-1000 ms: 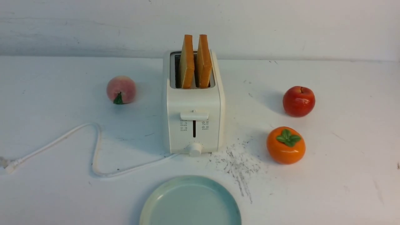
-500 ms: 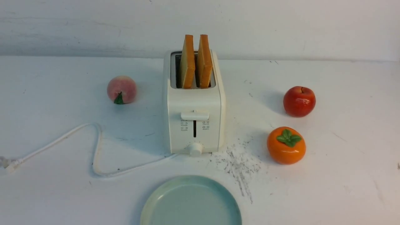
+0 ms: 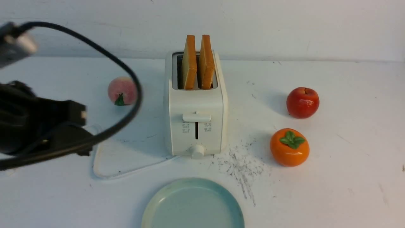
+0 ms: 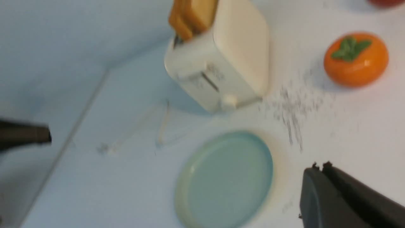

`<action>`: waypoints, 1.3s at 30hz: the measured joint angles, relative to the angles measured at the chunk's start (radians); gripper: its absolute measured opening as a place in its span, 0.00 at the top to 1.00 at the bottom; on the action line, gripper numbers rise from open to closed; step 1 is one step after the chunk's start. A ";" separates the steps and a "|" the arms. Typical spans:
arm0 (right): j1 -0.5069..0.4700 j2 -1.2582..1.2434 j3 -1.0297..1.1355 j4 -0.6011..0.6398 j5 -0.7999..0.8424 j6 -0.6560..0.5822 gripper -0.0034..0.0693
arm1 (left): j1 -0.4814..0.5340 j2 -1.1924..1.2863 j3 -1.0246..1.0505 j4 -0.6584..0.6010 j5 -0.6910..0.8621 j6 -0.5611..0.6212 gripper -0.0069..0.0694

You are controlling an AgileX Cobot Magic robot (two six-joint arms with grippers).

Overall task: Take toasted bread from bread machine on white table place on plate.
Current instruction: 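Reach for a toast slice standing in the toaster with the left gripper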

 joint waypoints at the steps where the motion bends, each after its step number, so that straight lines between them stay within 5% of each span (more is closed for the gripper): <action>1: 0.000 0.018 -0.008 -0.001 0.028 -0.020 0.97 | 0.000 0.000 0.000 0.005 -0.002 -0.005 0.93; 7: 0.000 0.192 -0.033 -0.006 0.136 -0.180 0.98 | -0.187 0.235 -0.249 0.254 -0.016 -0.234 0.93; 16: 0.000 0.213 -0.034 0.016 0.113 -0.243 0.98 | -0.281 0.501 -0.595 0.548 -0.027 -0.315 0.89; 28: 0.000 0.213 -0.034 0.016 0.088 -0.246 0.97 | -0.285 0.719 -0.739 0.581 -0.173 -0.318 0.24; 33: 0.000 0.213 -0.034 0.016 0.081 -0.246 0.96 | -0.285 0.758 -0.739 0.611 -0.237 -0.318 0.18; 39: 0.000 0.213 -0.035 0.016 0.078 -0.246 0.96 | -0.285 0.800 -0.739 0.665 -0.278 -0.319 0.25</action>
